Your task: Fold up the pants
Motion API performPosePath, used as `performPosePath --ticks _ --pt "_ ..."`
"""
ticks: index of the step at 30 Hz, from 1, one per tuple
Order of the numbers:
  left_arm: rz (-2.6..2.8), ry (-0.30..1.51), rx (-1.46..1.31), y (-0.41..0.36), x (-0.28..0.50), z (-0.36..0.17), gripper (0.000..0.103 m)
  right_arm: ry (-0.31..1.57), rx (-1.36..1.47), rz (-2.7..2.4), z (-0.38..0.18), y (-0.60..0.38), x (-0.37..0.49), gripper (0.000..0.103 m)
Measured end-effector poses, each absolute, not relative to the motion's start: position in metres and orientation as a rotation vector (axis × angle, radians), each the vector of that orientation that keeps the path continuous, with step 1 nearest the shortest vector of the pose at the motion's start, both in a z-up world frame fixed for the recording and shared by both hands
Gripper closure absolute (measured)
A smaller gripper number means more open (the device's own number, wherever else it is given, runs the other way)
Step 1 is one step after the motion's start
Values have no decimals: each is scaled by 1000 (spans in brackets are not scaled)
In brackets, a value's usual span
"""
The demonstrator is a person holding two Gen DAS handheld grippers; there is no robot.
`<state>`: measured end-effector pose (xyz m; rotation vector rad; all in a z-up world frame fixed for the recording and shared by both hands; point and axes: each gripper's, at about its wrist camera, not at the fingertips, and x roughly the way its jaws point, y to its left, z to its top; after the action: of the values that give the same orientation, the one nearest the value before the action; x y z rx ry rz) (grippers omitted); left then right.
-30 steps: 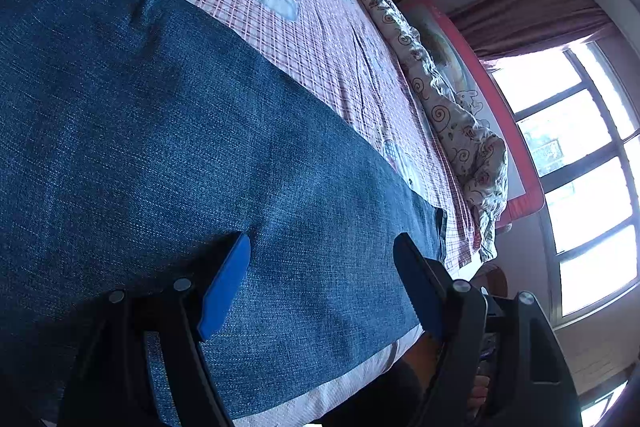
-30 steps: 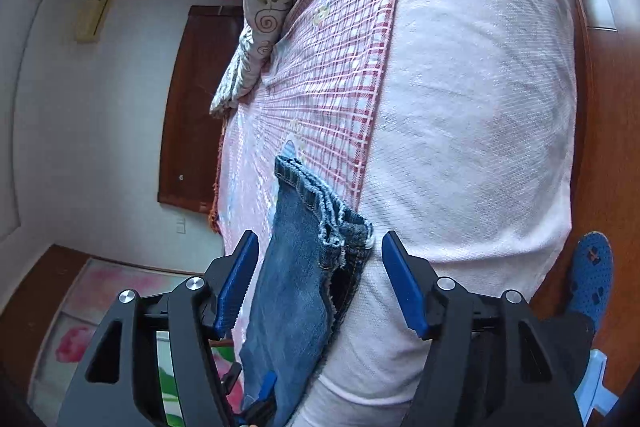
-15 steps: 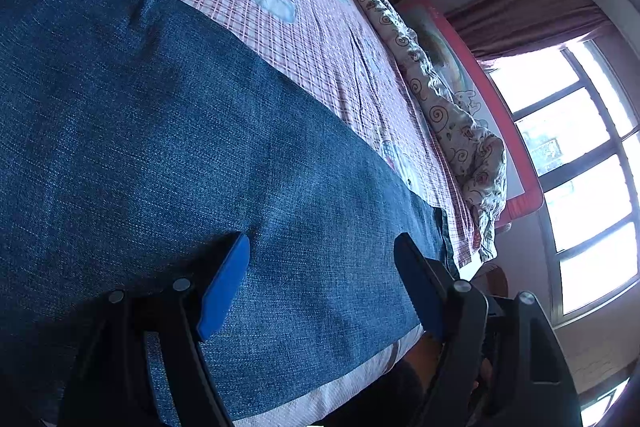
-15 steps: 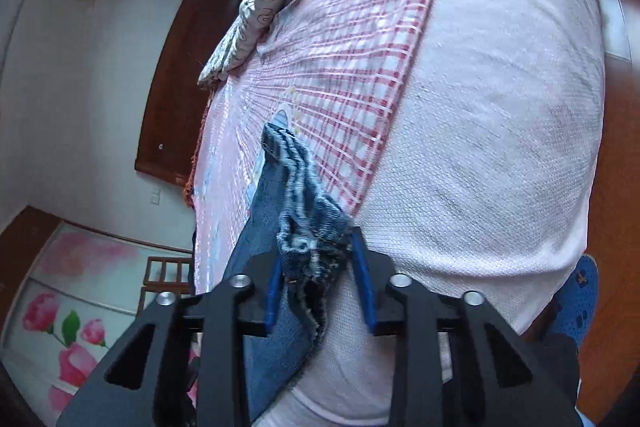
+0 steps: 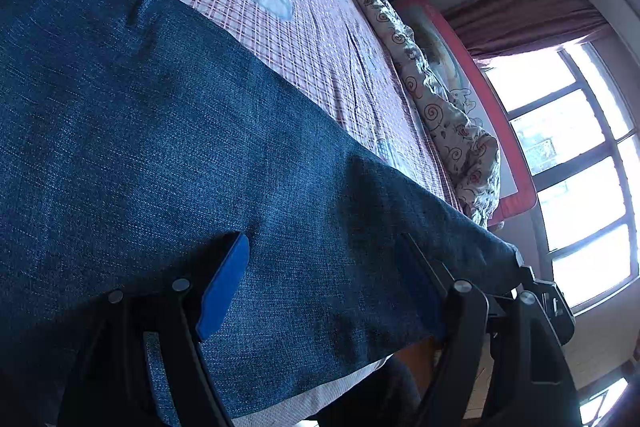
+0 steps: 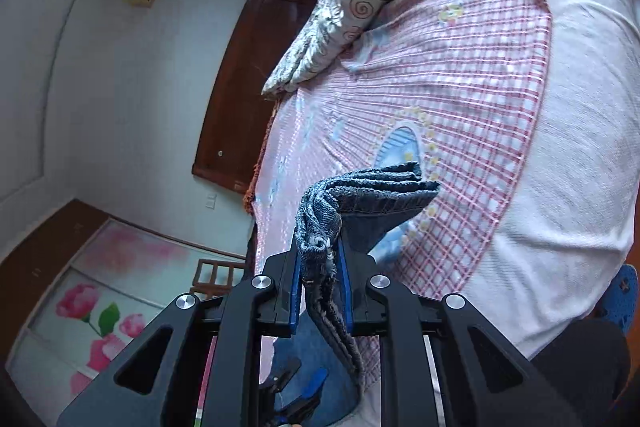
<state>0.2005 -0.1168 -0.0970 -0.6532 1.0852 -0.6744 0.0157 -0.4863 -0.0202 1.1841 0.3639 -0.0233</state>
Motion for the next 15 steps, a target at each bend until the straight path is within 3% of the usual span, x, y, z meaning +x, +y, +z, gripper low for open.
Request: performPosePath --ticks 4,10,15 --pt "-655 1054 -690 -87 192 -82 16 384 1043 57 27 -452 43 88" --pt "-580 961 -741 -1 163 -67 14 417 908 236 72 -372 89 88" --pt "-477 897 -746 70 135 -63 13 543 758 394 68 -271 129 88"
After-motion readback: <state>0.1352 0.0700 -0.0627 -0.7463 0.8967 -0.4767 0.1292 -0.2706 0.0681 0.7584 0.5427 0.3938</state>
